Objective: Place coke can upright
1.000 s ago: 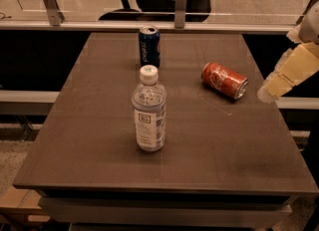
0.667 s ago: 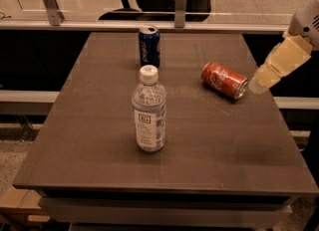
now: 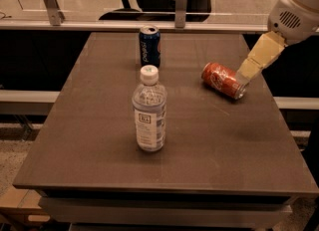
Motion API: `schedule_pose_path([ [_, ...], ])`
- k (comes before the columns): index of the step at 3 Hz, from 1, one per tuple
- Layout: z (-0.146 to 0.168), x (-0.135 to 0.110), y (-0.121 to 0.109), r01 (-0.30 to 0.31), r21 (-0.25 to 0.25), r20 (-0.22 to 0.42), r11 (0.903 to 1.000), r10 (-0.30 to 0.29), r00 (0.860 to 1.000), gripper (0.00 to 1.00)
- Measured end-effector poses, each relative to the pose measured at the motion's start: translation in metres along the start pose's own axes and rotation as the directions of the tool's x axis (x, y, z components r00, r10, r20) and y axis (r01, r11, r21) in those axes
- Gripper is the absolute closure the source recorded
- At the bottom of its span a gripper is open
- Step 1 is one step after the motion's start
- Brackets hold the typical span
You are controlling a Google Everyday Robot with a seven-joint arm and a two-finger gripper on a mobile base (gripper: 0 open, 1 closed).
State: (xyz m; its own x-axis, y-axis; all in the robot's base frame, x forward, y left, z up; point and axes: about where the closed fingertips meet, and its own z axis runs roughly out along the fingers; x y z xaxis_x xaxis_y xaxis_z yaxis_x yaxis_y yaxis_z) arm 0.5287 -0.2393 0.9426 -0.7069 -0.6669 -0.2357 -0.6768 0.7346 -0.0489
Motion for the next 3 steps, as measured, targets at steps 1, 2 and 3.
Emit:
schedule_pose_path([
  [1,0.017,-0.005,-0.010,-0.023,0.000,-0.061,0.9997,0.023,0.998,0.00],
  [2,0.035,-0.010,-0.014,-0.024,-0.021,-0.081,0.9995,0.022,0.996,0.00],
  [3,0.055,-0.019,-0.012,-0.003,-0.054,-0.081,0.9985,-0.001,0.997,0.00],
])
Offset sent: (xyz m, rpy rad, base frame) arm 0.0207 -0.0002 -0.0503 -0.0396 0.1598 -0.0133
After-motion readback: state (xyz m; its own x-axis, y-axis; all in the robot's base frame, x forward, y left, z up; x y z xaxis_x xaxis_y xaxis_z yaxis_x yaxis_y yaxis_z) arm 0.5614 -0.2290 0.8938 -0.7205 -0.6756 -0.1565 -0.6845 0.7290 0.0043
